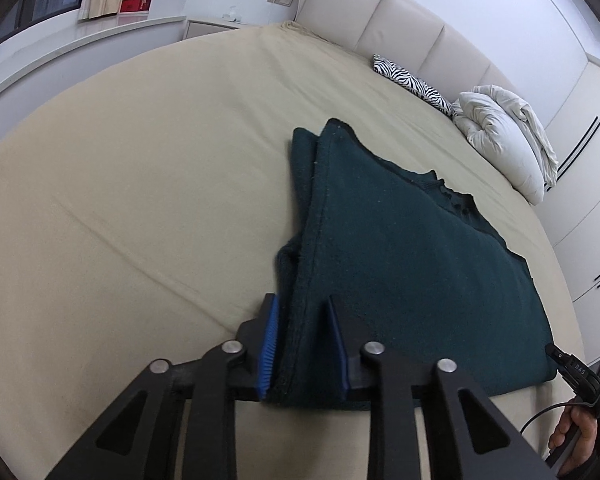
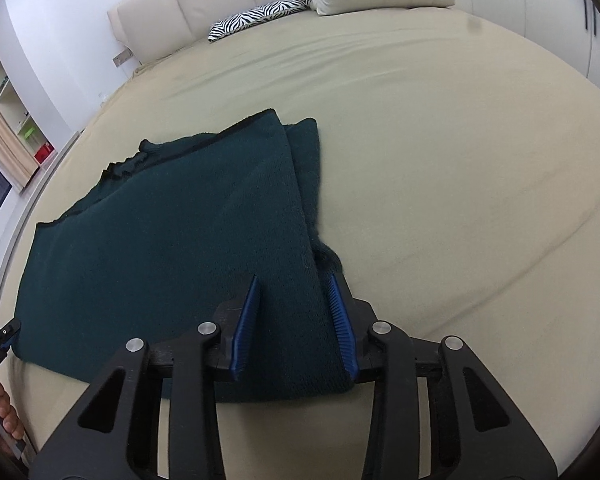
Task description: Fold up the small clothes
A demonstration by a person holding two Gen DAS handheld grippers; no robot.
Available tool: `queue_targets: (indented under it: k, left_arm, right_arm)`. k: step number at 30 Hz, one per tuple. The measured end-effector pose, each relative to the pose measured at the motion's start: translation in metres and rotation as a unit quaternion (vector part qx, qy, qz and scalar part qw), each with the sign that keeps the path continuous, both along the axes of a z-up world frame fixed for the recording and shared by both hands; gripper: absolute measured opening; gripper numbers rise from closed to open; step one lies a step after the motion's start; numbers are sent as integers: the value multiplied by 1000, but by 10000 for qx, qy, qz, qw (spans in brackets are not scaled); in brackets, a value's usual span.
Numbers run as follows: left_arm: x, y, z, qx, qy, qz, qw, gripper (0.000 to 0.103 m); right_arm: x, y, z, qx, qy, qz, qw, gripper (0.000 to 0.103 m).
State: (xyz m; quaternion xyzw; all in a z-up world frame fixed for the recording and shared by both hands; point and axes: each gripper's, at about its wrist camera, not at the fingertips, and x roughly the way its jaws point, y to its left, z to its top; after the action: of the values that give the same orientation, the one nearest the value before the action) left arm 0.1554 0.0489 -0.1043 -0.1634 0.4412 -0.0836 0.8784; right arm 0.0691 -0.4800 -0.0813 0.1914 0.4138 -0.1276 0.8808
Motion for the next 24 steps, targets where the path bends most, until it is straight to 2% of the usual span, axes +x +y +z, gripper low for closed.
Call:
queue_targets:
  k: [2,6,9,24]
  left_arm:
    - [-1,2,0,31,-6,10,10000,17]
    - [-5,0,3,229,-54,2,9997,12]
    - [-5,-2,1,327,-24,-11,9995,10]
    - [-16,1,1,532,-7,-162,9985,8]
  right_arm:
    - [-2,0,1,-32,-22,-24,10000,26]
    - [-7,2,5,-167,-49,-8,9998,7]
    - [-10,3,3,-213,-7,11,9998,5]
    - [-14,-9,-7,232,-29,-181,9996,5]
